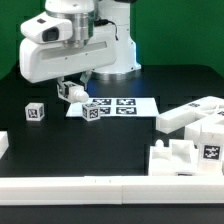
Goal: Assemble chair
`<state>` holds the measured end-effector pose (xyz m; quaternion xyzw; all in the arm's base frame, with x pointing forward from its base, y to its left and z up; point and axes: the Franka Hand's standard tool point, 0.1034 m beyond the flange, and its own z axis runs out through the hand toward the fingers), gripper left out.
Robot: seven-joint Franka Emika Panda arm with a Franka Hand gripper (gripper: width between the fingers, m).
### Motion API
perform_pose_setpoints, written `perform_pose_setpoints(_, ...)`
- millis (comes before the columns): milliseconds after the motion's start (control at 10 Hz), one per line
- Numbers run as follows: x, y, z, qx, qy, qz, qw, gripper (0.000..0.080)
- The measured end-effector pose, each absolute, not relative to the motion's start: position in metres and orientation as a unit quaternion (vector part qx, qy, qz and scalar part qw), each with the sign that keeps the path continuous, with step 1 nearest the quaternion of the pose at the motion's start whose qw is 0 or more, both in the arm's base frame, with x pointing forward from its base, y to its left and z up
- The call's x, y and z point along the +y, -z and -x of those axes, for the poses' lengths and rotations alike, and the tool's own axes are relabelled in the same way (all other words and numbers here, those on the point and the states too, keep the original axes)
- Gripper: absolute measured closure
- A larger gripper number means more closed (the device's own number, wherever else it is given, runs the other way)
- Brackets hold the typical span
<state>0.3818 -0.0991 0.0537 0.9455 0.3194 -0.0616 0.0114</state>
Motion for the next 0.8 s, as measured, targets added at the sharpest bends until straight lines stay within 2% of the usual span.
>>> perform_pose_setpoints(300, -0.098, -0.055, -0.383, 0.394, 0.065, -0.917, 0.007, 0.0515)
perform_pose_setpoints(500, -0.084, -0.058, -0.404, 0.449, 0.058, -0.892, 0.011, 0.0515)
perform_pose_setpoints(700, -0.077, -0.056, -0.430, 0.500, 0.052, -0.864, 0.020, 0.0515)
perform_pose_setpoints(800, -0.069, -0.055, -0.429, 0.530, 0.045, -0.846, 0.029, 0.0515)
